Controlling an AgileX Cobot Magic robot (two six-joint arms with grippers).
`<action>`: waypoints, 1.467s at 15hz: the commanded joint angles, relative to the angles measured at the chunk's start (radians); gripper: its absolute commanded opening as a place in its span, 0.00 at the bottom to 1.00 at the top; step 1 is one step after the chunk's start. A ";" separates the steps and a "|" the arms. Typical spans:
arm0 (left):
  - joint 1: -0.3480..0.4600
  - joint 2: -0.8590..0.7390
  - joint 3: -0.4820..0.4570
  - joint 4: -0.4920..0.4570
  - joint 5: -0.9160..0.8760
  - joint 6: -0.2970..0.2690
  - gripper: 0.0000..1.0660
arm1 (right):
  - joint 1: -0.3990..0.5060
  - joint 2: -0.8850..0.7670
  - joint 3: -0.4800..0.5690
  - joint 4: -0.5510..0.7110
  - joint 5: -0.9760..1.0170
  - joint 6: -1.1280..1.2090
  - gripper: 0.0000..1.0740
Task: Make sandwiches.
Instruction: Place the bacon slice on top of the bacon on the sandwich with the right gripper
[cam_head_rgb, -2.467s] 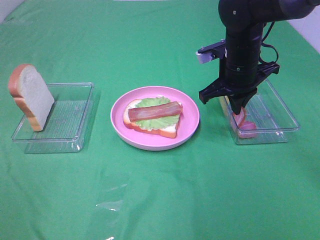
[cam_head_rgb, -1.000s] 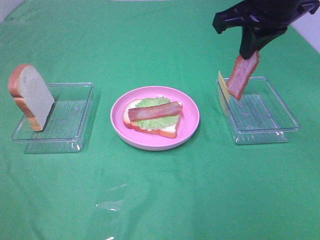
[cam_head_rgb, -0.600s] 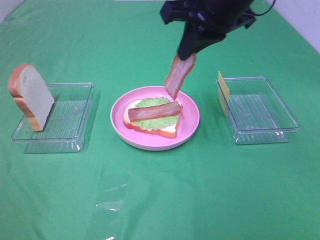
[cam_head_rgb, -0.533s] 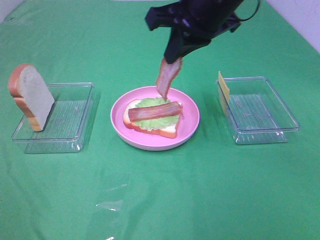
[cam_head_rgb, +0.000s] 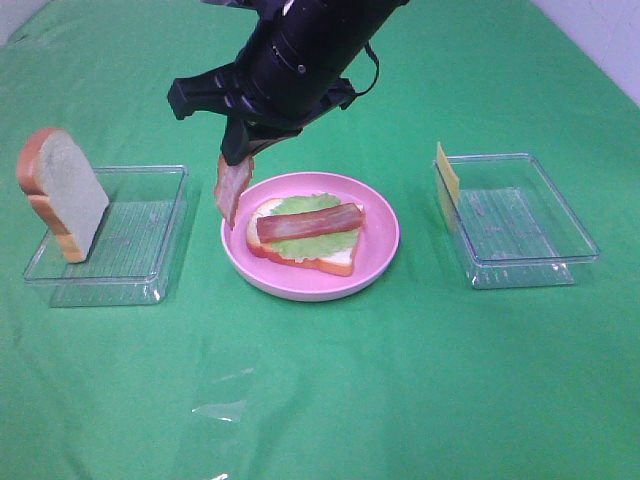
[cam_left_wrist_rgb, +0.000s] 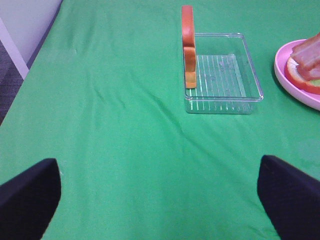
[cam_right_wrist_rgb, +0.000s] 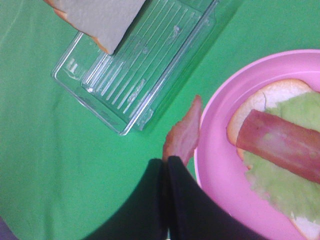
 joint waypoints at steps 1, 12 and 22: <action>0.000 -0.002 0.003 -0.001 -0.004 0.003 0.94 | 0.001 0.023 -0.027 -0.019 -0.024 -0.010 0.00; 0.000 -0.002 0.003 -0.001 -0.004 0.003 0.94 | -0.058 0.150 -0.025 -0.480 0.093 0.360 0.00; 0.000 -0.002 0.003 -0.001 -0.004 0.003 0.94 | -0.058 0.150 -0.025 -0.478 0.095 0.317 0.51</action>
